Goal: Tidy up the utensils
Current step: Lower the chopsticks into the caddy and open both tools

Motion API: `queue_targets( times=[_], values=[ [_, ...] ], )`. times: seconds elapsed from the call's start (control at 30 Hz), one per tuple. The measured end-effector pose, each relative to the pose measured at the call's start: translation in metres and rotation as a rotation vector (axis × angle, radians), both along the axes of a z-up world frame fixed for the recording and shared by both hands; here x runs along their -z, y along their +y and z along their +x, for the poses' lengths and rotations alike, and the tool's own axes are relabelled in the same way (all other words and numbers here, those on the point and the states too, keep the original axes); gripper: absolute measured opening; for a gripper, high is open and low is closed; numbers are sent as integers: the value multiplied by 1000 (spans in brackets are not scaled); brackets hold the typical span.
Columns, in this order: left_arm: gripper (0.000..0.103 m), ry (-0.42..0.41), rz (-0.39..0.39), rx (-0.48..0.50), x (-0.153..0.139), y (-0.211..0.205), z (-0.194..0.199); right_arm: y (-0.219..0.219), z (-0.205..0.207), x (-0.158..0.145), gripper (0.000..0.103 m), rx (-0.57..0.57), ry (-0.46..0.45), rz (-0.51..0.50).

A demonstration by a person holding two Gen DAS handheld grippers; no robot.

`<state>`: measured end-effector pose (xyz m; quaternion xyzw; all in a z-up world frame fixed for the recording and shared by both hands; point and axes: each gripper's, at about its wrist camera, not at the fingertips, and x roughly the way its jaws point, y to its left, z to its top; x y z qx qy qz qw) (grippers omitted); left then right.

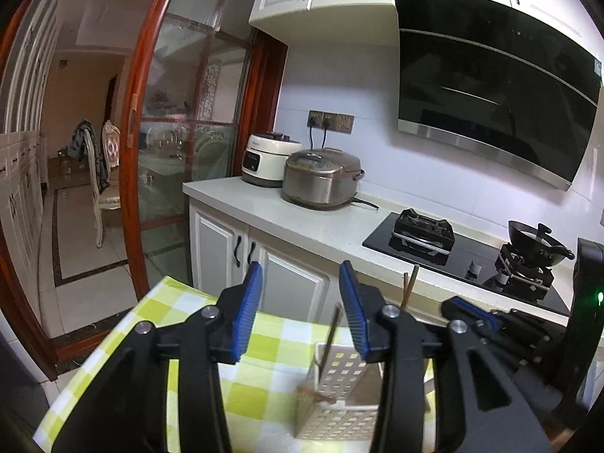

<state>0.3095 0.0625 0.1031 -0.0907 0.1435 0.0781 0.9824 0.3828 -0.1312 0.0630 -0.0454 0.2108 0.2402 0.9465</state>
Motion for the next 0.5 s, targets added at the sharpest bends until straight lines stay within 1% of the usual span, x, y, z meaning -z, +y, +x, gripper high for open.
queue_targets(
  times=[0.03,0.1,0.13,0.17,0.2,0.27,0.3,0.33,0.43,0.5],
  values=[
    [49,-1,-3,1,0,2,-7,-4,-3,0,11,8,4,6],
    [57,-6,-12,-1,1,6,-21,-13,-13,3,11,24,19,9],
    [59,-10,-13,-4,3,8,-29,-16,-19,5,12,31,23,7],
    [64,-13,-13,-10,4,9,-36,-20,-25,7,12,35,27,6],
    [70,-22,-14,-21,6,11,-46,-24,-34,10,14,41,31,7],
    [75,-39,-19,-41,11,16,-67,-32,-48,18,23,49,45,24],
    [77,-43,-21,-46,13,18,-78,-35,-55,21,32,53,52,34],
    [78,-44,-22,-53,16,21,-88,-40,-64,27,35,58,63,50],
    [80,-39,-18,-70,28,28,-115,-50,-90,47,35,70,97,85],
    [85,-32,-15,-78,36,31,-130,-53,-106,62,35,81,124,101]
  ],
)
